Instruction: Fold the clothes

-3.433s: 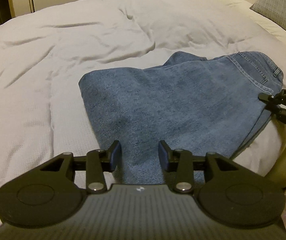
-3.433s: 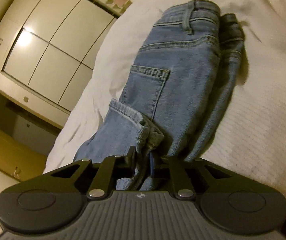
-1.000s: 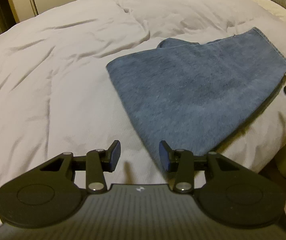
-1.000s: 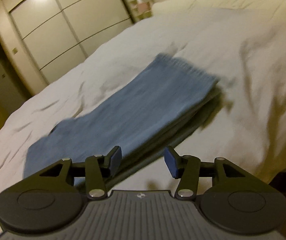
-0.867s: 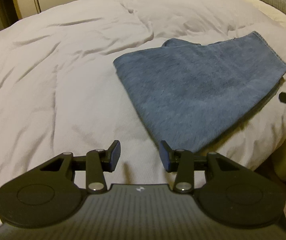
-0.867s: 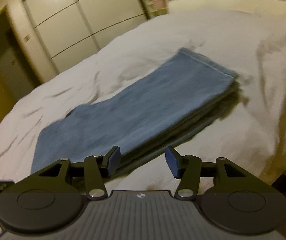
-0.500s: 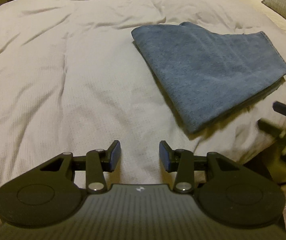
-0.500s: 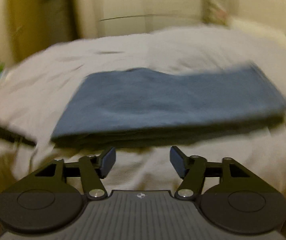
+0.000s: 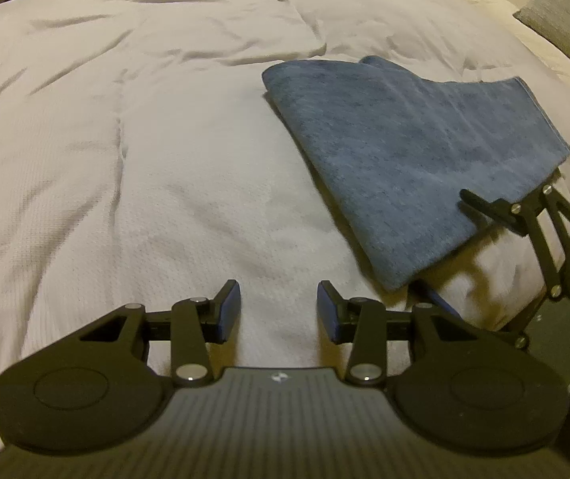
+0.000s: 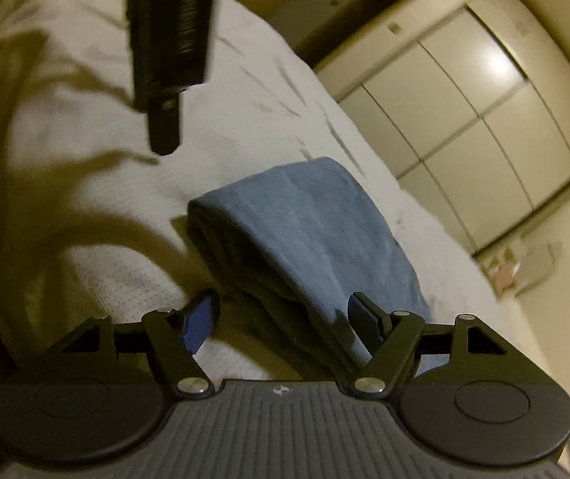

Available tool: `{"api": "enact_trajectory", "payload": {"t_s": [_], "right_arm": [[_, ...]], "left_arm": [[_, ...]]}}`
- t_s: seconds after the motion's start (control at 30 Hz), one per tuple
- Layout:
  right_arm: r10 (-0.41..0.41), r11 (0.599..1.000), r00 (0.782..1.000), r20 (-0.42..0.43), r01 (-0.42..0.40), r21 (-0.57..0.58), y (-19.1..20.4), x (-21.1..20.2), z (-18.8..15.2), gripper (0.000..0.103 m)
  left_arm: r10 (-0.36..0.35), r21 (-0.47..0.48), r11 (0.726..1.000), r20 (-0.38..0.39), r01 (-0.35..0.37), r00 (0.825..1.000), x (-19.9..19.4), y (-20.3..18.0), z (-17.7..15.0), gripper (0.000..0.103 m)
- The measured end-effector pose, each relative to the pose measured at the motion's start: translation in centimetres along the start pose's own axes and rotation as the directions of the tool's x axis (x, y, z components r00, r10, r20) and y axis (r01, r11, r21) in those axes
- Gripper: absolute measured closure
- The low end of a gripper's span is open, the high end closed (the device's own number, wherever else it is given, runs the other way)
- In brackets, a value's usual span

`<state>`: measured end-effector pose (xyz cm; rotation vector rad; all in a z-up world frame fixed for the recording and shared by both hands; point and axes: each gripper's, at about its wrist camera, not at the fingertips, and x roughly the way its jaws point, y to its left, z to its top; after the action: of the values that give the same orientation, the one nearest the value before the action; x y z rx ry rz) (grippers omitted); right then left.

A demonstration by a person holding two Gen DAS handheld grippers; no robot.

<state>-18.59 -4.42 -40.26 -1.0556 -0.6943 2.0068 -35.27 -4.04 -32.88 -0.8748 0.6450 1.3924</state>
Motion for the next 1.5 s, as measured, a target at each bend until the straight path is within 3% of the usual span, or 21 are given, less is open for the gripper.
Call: {"api": "enact_trajectory", "payload": {"t_s": [0.17,0.2,0.23,0.27,0.3,0.33,0.4,0.47,0.57,0.7,0.83,0.87,0.9,1.0,1.03,1.07,1.1,1.13,1.3,1.4,1.5], "right_arm": [[-0.018,0.999,0.999,0.039,0.020,-0.035,1.0,1.5,0.7,0.067],[-0.008,0.999,0.999,0.051,0.007,0.034,0.2,1.3,0.6,0.074],[0.026,0.983,0.997,0.069,-0.038,0.181,-1.8,0.9,0.3,0.081],[0.062,0.937,0.994,0.094,-0.091,0.336,-4.0,0.4,0.0,0.083],[0.094,0.865,0.988,0.125,-0.143,0.481,-6.3,0.0,-0.3,0.084],[0.117,0.748,0.979,0.169,-0.199,0.633,-9.0,-0.3,-1.1,0.085],[0.092,0.459,0.960,0.264,-0.276,0.845,-14.5,-0.9,-4.1,0.085],[0.009,0.166,0.942,0.336,-0.333,0.928,-19.3,-1.7,-8.0,0.085],[-0.131,-0.124,0.935,0.329,-0.345,0.930,-24.3,-2.7,-14.2,0.084],[-0.186,-0.399,0.966,0.177,-0.239,0.885,-26.8,-2.2,-24.0,0.080],[-0.103,-0.622,0.991,0.087,-0.132,0.772,-26.0,0.8,-33.0,0.072],[-0.116,-0.654,0.986,0.122,-0.169,0.737,-25.7,1.1,-34.2,0.071],[-0.137,-0.658,0.978,0.158,-0.209,0.723,-25.7,1.3,-34.6,0.066],[-0.139,-0.580,0.974,0.181,-0.228,0.782,-26.7,1.4,-33.9,0.048],[-0.128,-0.557,0.976,0.174,-0.216,0.802,-27.0,1.7,-33.6,0.048],[-0.118,-0.533,0.979,0.167,-0.204,0.821,-27.4,1.9,-33.4,0.052],[-0.106,-0.512,0.983,0.150,-0.183,0.839,-27.5,1.9,-33.3,0.072],[-0.095,-0.491,0.987,0.130,-0.160,0.857,-27.5,1.8,-33.3,0.080],[-0.133,-0.380,0.985,0.111,-0.154,0.912,-29.9,0.5,-31.5,0.087],[-0.069,-0.456,0.997,0.032,-0.060,0.888,-29.0,1.4,-33.7,0.092],[-0.064,-0.502,0.998,0.011,-0.042,0.864,-27.8,2.4,-35.1,0.094]], "left_arm": [[0.012,-0.001,1.000,0.013,-0.012,1.000,0.1,0.1,0.8,0.065],[0.015,0.000,1.000,0.022,-0.015,1.000,0.0,0.1,1.0,0.065],[0.014,0.003,1.000,0.033,-0.014,0.999,-0.2,0.0,1.4,0.065],[0.009,0.008,1.000,0.046,-0.009,0.999,-0.3,-0.3,1.9,0.065],[0.003,0.021,1.000,0.062,-0.005,0.998,-0.4,-0.7,2.5,0.065],[-0.002,0.038,0.999,0.076,-0.001,0.997,-0.5,-1.2,3.1,0.065],[-0.023,0.083,0.996,0.104,0.014,0.994,-0.5,-3.0,4.6,0.065],[-0.051,0.130,0.991,0.129,0.034,0.990,-0.3,-5.1,6.0,0.065],[-0.113,0.216,0.973,0.145,0.080,0.983,0.9,-9.2,7.8,0.065],[-0.185,0.318,0.938,0.125,0.138,0.975,3.8,-15.0,9.4,0.064],[-0.214,0.363,0.915,0.073,0.174,0.974,7.1,-19.3,10.0,0.064],[-0.218,0.371,0.911,0.062,0.180,0.974,7.7,-20.2,10.0,0.064],[-0.221,0.370,0.910,0.058,0.185,0.973,8.2,-20.7,9.9,0.064],[-0.237,0.347,0.916,0.056,0.203,0.970,9.2,-21.5,10.3,0.064],[-0.241,0.345,0.915,0.059,0.207,0.969,9.3,-21.8,10.4,0.064],[-0.245,0.345,0.915,0.061,0.210,0.968,9.4,-22.1,10.6,0.064],[-0.246,0.348,0.914,0.065,0.209,0.967,9.4,-22.5,10.7,0.064],[-0.249,0.355,0.911,0.069,0.209,0.966,9.4,-22.8,10.8,0.064],[-0.274,0.393,0.891,0.067,0.227,0.959,10.2,-25.0,11.2,0.065],[-0.279,0.418,0.878,0.049,0.234,0.959,11.4,-26.2,10.9,0.063],[-0.267,0.403,0.886,0.036,0.231,0.963,12.3,-26.1,10.8,0.063]]}}
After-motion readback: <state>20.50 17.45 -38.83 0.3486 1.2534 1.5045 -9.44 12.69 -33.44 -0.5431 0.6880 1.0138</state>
